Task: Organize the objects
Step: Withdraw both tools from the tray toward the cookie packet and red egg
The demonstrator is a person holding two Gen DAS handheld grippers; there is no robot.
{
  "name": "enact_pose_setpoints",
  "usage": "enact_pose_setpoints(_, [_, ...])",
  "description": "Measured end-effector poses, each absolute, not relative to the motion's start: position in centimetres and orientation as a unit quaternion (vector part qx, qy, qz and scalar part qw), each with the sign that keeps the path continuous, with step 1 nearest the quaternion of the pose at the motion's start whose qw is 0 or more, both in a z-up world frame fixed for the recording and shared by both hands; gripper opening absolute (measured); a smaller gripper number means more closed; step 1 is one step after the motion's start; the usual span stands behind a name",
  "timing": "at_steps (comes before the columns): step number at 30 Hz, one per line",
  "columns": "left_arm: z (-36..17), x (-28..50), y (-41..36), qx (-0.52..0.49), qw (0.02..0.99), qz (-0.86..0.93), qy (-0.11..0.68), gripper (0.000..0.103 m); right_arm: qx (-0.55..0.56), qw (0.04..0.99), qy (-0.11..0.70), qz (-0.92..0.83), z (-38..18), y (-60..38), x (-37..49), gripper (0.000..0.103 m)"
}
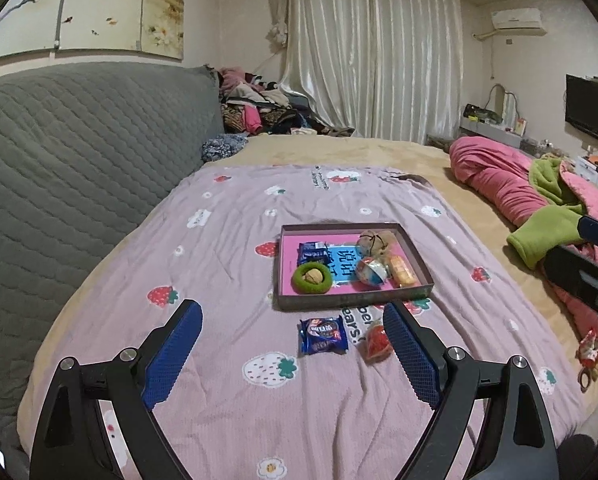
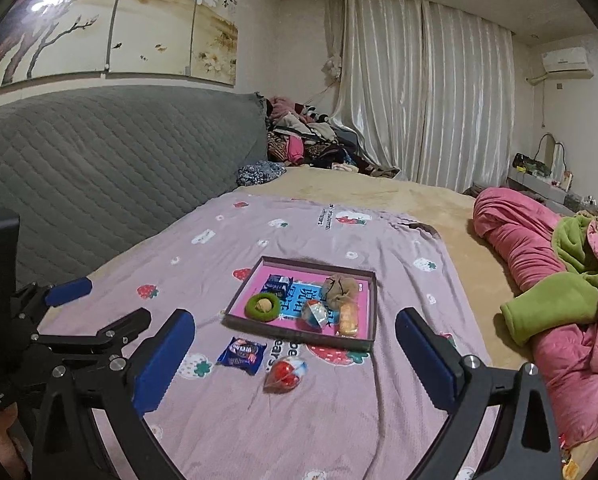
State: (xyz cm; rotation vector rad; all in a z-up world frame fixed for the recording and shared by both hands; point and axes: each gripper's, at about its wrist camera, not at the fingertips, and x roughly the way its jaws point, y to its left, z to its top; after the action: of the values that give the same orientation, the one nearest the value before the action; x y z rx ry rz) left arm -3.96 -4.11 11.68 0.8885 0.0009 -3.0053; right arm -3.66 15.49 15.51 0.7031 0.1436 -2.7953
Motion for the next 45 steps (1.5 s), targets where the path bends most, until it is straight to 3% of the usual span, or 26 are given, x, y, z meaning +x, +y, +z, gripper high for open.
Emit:
enact_pose_setpoints(16, [10.5, -1.7, -3.2, 0.302, -0.008, -0.953, -0.011, 0.092, 0.255, 0.133, 0.056, -0.956, 12.9, 16.4, -1.1, 0.102])
enact_pose_setpoints(45, [3.7, -3.5, -1.8, 0.356, -0.018, -0.934, -0.021, 0.093, 0.313, 0.124, 0.071, -0.939, 6.4, 15.7, -2.2, 0.102])
